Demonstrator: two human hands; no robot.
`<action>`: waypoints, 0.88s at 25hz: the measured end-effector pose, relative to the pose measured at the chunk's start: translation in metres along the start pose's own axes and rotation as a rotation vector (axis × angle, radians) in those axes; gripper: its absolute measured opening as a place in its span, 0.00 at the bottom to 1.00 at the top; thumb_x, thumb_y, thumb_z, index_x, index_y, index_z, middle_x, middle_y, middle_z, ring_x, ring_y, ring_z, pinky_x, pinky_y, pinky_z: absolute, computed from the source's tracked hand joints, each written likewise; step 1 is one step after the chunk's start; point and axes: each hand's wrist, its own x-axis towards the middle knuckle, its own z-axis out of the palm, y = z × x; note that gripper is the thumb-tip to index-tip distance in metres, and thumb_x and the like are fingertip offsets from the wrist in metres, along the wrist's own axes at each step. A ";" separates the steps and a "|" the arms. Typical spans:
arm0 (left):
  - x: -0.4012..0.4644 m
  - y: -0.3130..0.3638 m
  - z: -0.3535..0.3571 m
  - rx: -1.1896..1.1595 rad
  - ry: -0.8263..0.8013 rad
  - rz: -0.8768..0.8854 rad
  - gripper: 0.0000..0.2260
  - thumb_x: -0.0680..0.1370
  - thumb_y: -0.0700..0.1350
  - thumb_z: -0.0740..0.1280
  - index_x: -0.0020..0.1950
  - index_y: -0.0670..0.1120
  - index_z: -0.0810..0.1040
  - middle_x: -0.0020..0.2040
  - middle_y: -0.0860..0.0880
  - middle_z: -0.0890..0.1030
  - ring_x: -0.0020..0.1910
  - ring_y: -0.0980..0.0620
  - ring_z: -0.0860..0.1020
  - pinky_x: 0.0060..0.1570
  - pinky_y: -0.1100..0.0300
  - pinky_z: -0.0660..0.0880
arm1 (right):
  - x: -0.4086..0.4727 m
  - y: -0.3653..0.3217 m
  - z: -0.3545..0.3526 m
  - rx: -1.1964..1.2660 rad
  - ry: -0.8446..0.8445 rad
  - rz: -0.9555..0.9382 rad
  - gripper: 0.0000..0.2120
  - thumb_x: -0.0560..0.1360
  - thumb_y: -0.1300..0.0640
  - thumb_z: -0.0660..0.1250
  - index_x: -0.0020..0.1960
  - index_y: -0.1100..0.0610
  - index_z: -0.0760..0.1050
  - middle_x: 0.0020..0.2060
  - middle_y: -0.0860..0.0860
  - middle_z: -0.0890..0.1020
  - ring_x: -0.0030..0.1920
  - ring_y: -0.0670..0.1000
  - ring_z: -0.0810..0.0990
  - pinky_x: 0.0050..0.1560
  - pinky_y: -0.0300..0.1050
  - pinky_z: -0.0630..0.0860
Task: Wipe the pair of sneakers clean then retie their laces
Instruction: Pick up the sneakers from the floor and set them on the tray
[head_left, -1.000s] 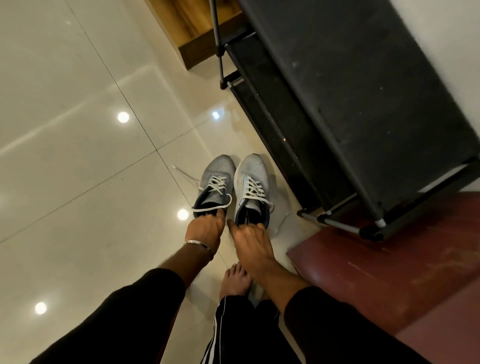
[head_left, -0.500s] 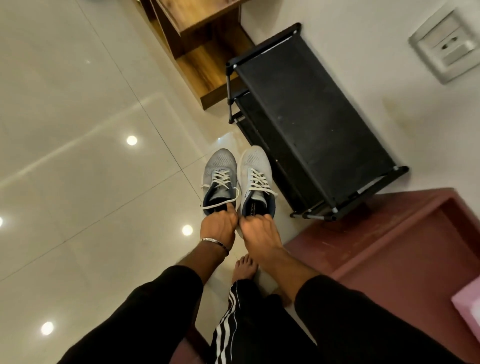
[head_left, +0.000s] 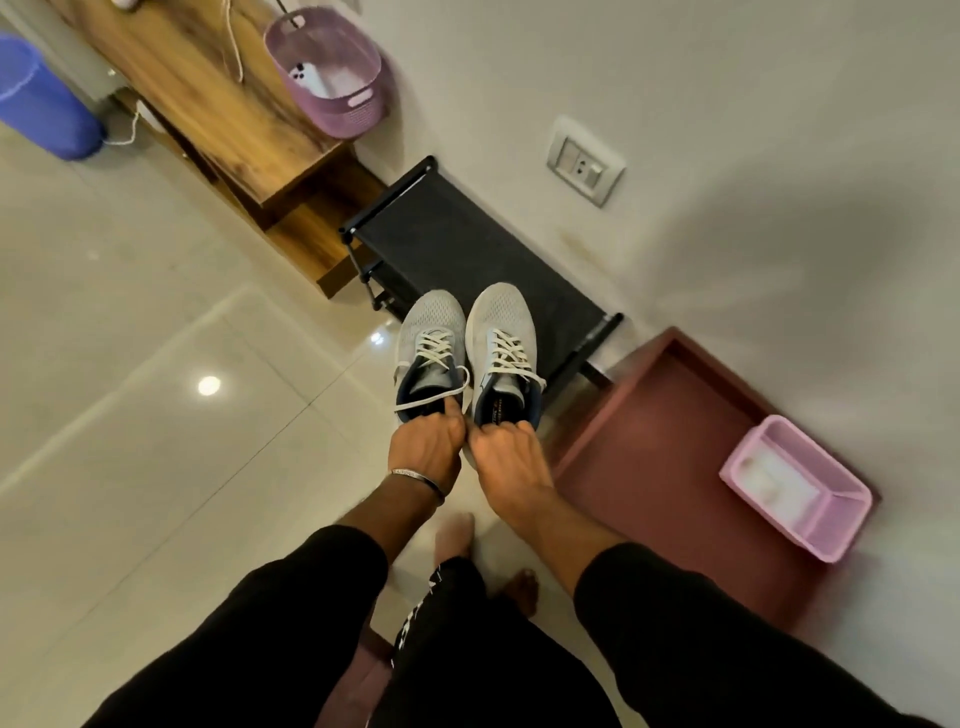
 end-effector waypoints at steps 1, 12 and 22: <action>-0.004 0.013 -0.008 0.013 0.007 0.039 0.22 0.76 0.36 0.60 0.71 0.40 0.63 0.47 0.45 0.84 0.43 0.44 0.83 0.32 0.57 0.68 | -0.013 0.009 -0.007 0.002 0.010 0.029 0.25 0.73 0.63 0.68 0.69 0.54 0.67 0.47 0.52 0.82 0.50 0.55 0.80 0.50 0.48 0.69; -0.045 0.155 -0.036 0.097 -0.015 0.426 0.27 0.79 0.39 0.57 0.77 0.38 0.54 0.54 0.44 0.83 0.49 0.43 0.83 0.41 0.53 0.77 | -0.151 0.093 -0.017 0.079 0.008 0.354 0.27 0.61 0.58 0.80 0.59 0.53 0.79 0.32 0.50 0.81 0.34 0.52 0.80 0.36 0.46 0.71; -0.057 0.226 0.032 0.182 -0.099 0.596 0.29 0.78 0.36 0.57 0.78 0.40 0.53 0.55 0.45 0.83 0.51 0.45 0.83 0.46 0.54 0.76 | -0.211 0.126 0.058 0.205 -0.069 0.594 0.26 0.62 0.64 0.78 0.59 0.56 0.78 0.38 0.53 0.83 0.39 0.55 0.82 0.42 0.49 0.74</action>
